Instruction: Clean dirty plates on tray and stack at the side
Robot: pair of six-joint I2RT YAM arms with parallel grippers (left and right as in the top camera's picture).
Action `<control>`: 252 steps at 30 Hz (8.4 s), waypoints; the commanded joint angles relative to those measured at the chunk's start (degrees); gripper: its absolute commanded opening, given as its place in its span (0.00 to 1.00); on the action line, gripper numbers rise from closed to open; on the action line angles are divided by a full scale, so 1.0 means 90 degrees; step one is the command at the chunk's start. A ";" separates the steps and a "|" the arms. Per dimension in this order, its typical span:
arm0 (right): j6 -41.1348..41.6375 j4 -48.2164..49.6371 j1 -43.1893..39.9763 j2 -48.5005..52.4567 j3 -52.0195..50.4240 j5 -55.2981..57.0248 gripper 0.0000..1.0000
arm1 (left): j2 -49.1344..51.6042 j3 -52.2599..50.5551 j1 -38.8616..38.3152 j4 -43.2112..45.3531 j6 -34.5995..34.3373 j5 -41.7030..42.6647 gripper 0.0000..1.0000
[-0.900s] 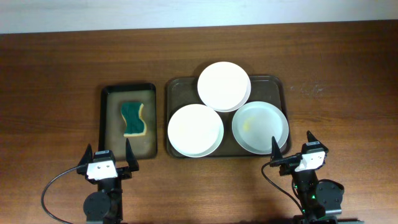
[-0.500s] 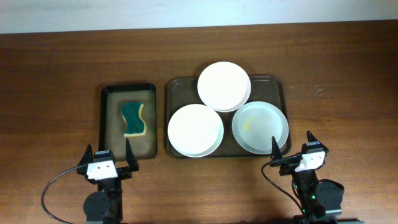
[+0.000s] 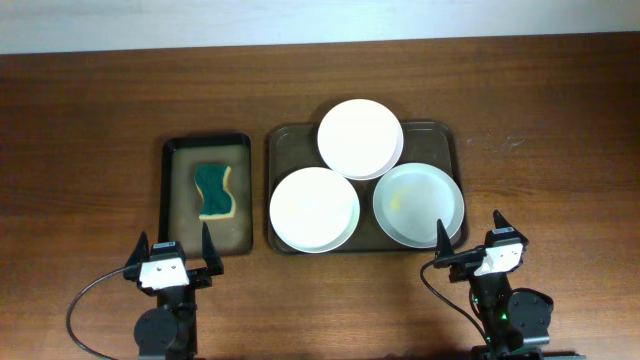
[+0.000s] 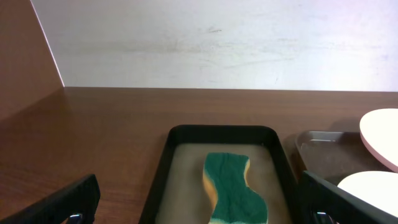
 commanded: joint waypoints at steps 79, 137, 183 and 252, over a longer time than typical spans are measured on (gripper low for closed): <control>0.0024 -0.0010 0.0041 -0.0046 -0.0049 0.0053 0.98 | 1.0312 0.9595 0.0398 -0.6462 0.0015 0.2710 0.99; 0.0024 -0.0010 0.0041 -0.0046 -0.0049 0.0053 0.98 | 1.1623 0.6863 0.0168 -0.3725 -0.1826 0.1146 0.57; 0.0024 -0.0010 0.0041 -0.0041 -0.0049 0.0053 0.98 | 1.1997 0.6749 0.0228 -0.2297 -0.1826 0.0833 0.76; 0.0024 -0.0010 0.0041 -0.0034 -0.0049 0.0053 0.98 | 1.1999 0.6834 0.0228 -0.3094 -0.1826 0.0131 0.00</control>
